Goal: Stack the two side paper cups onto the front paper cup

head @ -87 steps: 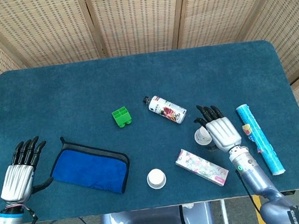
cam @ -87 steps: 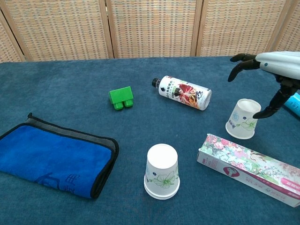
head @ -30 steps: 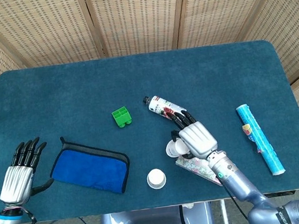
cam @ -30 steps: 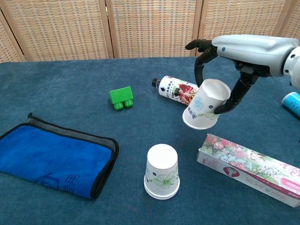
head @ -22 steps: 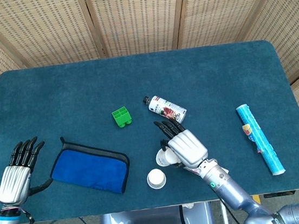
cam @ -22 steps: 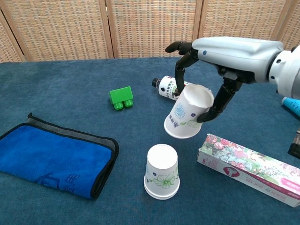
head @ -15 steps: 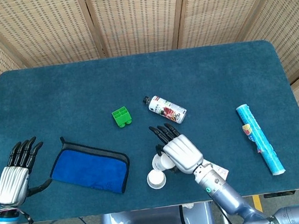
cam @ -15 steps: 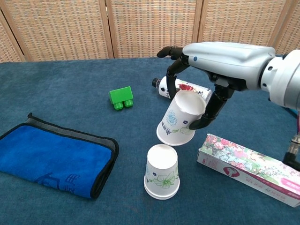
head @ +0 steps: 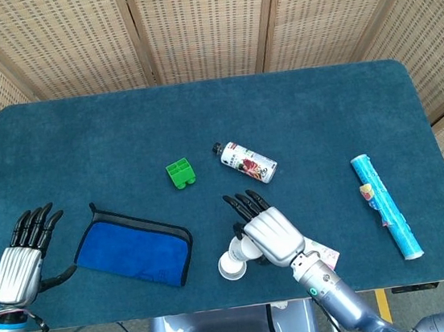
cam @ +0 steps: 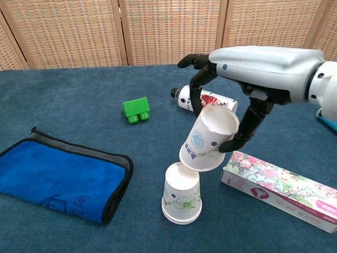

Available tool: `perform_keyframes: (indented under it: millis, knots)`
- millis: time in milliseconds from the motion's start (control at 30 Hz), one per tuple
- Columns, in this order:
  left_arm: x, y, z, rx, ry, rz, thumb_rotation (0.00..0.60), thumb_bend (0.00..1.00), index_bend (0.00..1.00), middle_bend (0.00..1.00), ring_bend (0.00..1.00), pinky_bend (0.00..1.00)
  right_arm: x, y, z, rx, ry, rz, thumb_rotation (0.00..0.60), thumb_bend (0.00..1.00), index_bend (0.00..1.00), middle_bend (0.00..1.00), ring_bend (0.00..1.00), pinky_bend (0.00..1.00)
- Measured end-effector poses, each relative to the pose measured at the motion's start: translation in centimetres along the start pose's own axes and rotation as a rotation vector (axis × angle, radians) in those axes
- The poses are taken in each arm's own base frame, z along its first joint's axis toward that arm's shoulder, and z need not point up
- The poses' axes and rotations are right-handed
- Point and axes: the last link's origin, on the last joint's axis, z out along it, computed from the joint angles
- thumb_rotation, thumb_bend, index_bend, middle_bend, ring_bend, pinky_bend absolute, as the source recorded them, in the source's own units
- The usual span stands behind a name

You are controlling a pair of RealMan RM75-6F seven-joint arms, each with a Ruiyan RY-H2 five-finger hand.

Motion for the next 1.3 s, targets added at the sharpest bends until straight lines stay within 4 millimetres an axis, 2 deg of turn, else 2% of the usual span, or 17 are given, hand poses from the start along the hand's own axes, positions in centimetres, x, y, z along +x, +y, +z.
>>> perform_keyframes:
  millis: [233,500,1300]
  knots:
    - [0.1,0.1,-0.2,-0.006,0.006,-0.003,0.600,0.12,0.07,0.00,0.00,0.00,-0.2,-0.2,-0.8,-0.005,-0.010,0.030,0.600,0.20,0.56,0.10,0.00,0.02]
    - [0.2,0.0,-0.2,-0.003,0.008,-0.005,0.600,0.12,0.07,0.00,0.00,0.00,-0.9,-1.0,-0.5,0.011,-0.012,0.056,0.600,0.20,0.57,0.10,0.00,0.02]
    - [0.4,-0.1,-0.3,-0.002,0.011,-0.005,0.600,0.12,0.07,0.00,0.00,0.00,-2.2,-1.8,-0.2,0.015,-0.043,0.075,0.600,0.20,0.57,0.10,0.00,0.02]
